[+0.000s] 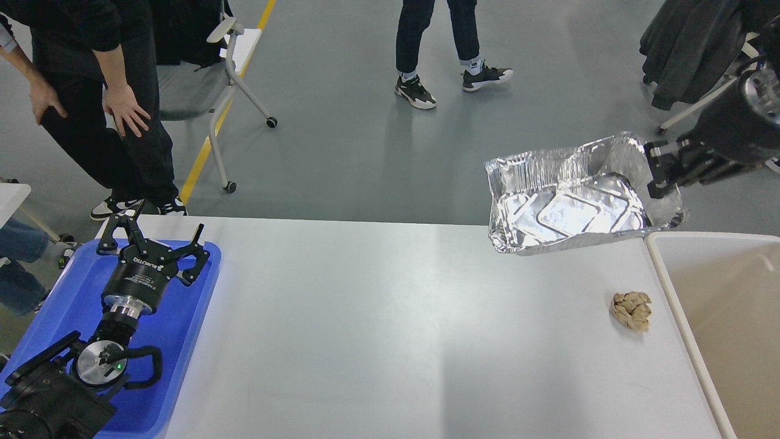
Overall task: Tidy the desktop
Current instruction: 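Lift the foil tray with the right gripper and carry it over the bin, then lower the foil tray into the white bin and release it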
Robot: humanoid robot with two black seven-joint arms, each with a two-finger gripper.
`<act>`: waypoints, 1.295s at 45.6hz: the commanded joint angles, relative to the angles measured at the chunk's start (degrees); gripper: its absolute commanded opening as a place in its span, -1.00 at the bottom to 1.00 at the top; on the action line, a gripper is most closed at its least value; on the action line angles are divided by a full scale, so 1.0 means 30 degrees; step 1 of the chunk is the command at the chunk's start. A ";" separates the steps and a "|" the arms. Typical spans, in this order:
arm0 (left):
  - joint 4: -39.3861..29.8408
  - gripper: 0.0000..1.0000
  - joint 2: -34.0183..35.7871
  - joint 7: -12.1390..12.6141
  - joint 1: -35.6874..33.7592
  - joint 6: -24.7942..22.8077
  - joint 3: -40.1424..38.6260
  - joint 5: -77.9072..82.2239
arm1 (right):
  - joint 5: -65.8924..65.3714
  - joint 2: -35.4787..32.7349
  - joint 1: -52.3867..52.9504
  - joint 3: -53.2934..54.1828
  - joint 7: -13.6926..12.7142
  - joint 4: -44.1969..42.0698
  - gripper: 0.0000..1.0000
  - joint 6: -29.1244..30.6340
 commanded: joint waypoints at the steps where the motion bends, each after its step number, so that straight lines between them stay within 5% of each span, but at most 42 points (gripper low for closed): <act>1: 0.0001 0.98 0.0000 0.0002 0.0001 -0.0005 0.0000 0.0000 | -0.0076 -0.0035 0.1949 -0.0060 0.0014 0.0041 -1.00 0.0502; 20: 0.0030 0.98 0.0000 0.0002 0.0030 -0.0005 0.0000 0.0000 | -0.1158 -0.1352 0.1950 -0.0763 -0.0044 -0.0076 -1.00 0.0502; 31: 0.0001 0.98 0.0000 0.0002 0.0030 -0.0005 0.0000 0.0000 | -0.2361 -0.4163 0.1803 -0.1524 -0.0482 -0.0369 -1.00 0.0502; 40: 0.0001 0.98 0.0000 0.0002 0.0030 0.0024 0.0000 0.0000 | -0.4440 -0.7824 0.1394 -0.1261 -0.2562 -0.1189 -1.00 0.0502; 59: 0.0001 0.98 0.0000 -0.0028 0.0030 0.0024 0.0000 0.0000 | -0.5614 -1.2632 -0.0831 -0.1173 -0.2710 -0.5317 -1.00 0.0502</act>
